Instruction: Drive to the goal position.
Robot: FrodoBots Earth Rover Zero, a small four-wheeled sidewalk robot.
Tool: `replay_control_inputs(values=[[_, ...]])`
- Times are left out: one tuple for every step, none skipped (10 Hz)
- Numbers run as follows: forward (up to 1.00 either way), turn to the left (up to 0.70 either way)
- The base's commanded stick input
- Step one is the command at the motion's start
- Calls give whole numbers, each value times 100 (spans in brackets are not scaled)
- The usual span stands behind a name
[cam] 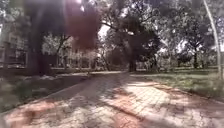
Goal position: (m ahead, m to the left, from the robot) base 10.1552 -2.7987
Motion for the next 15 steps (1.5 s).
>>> replay_control_inputs(values=[[70,0],[70,0],[70,0],[70,0],[70,0],[70,0],[70,0],[70,0],[70,0],[70,0],[70,0],[70,0],[70,0],[70,0],[70,0]])
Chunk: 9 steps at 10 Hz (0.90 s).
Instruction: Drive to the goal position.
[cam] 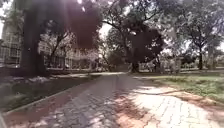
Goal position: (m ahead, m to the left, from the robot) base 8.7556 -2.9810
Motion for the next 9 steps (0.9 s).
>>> replay_control_inputs(values=[[70,0],[70,0],[70,0],[70,0],[70,0],[70,0],[70,0],[70,0],[70,0]])
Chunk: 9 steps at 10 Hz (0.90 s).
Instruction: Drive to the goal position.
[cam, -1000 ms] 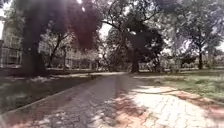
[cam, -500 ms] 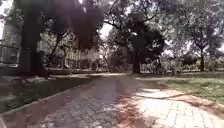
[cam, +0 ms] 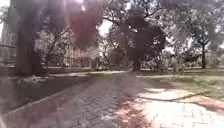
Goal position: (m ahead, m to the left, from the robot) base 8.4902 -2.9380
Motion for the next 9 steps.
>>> replay_control_inputs(values=[[70,0],[70,0],[70,0],[70,0],[70,0],[70,0],[70,0],[70,0],[70,0]])
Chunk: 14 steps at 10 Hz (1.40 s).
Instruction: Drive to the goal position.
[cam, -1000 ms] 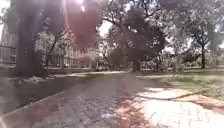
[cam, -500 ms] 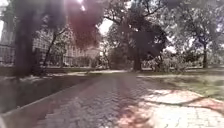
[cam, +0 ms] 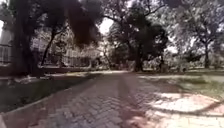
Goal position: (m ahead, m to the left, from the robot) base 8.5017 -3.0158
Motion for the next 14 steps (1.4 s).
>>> replay_control_inputs(values=[[70,0],[70,0],[70,0],[70,0],[70,0],[70,0],[70,0],[70,0],[70,0],[70,0],[70,0],[70,0],[70,0],[70,0]])
